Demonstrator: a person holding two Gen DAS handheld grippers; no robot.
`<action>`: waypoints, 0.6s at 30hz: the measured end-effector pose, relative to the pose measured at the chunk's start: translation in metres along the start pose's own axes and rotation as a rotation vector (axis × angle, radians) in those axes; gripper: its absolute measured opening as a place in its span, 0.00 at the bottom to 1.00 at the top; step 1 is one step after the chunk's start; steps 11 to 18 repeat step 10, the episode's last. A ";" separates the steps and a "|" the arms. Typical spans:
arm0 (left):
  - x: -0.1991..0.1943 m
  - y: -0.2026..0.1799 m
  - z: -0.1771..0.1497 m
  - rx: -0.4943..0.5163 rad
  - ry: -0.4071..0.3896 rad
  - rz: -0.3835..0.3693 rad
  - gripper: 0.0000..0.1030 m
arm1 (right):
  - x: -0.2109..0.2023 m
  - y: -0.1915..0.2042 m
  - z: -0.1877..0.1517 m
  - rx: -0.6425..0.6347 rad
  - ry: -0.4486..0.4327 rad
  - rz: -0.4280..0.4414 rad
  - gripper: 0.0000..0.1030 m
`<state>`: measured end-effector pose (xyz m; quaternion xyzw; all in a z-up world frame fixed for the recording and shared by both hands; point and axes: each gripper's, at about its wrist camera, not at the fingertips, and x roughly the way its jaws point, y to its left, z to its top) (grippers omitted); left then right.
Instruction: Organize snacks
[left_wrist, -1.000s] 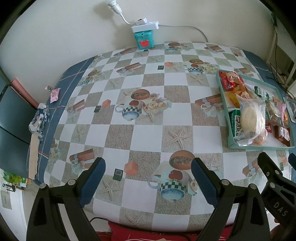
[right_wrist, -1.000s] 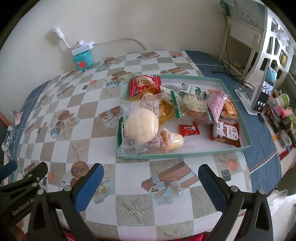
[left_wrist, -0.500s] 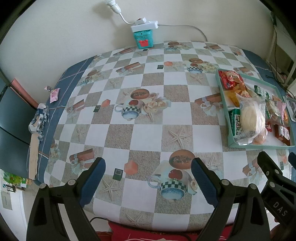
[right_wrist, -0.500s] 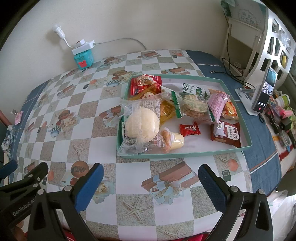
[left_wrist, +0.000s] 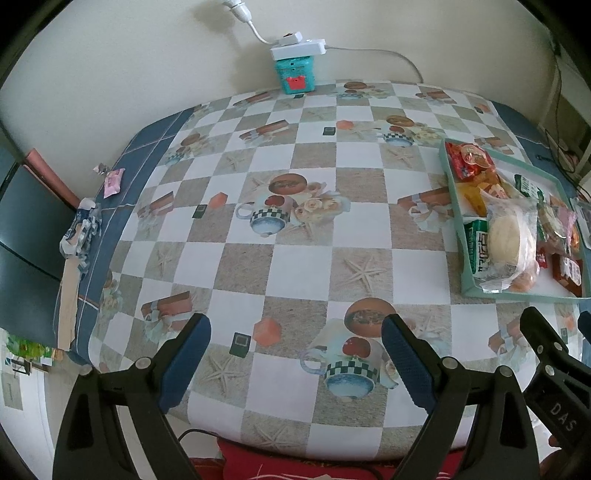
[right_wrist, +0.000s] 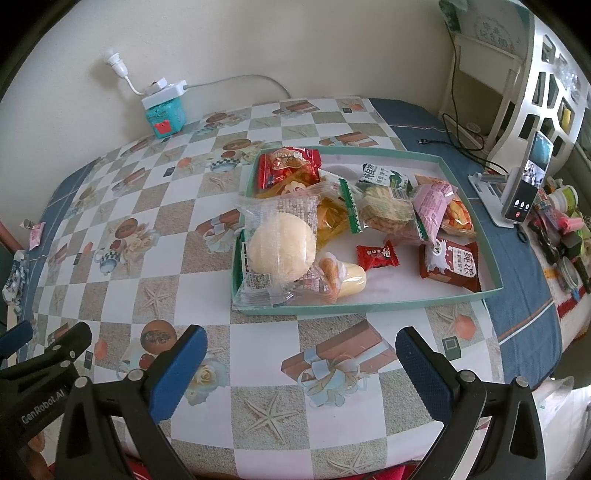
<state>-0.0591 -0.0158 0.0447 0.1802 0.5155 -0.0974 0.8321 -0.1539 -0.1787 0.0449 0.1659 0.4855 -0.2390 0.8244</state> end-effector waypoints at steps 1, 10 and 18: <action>0.000 0.000 0.000 -0.001 0.000 0.000 0.91 | 0.000 0.000 0.000 0.000 0.000 0.000 1.00; -0.002 0.002 0.000 0.002 -0.014 -0.003 0.91 | 0.000 0.001 0.000 0.001 0.001 -0.001 1.00; -0.002 0.002 0.000 0.002 -0.014 -0.003 0.91 | 0.000 0.001 0.000 0.001 0.001 -0.001 1.00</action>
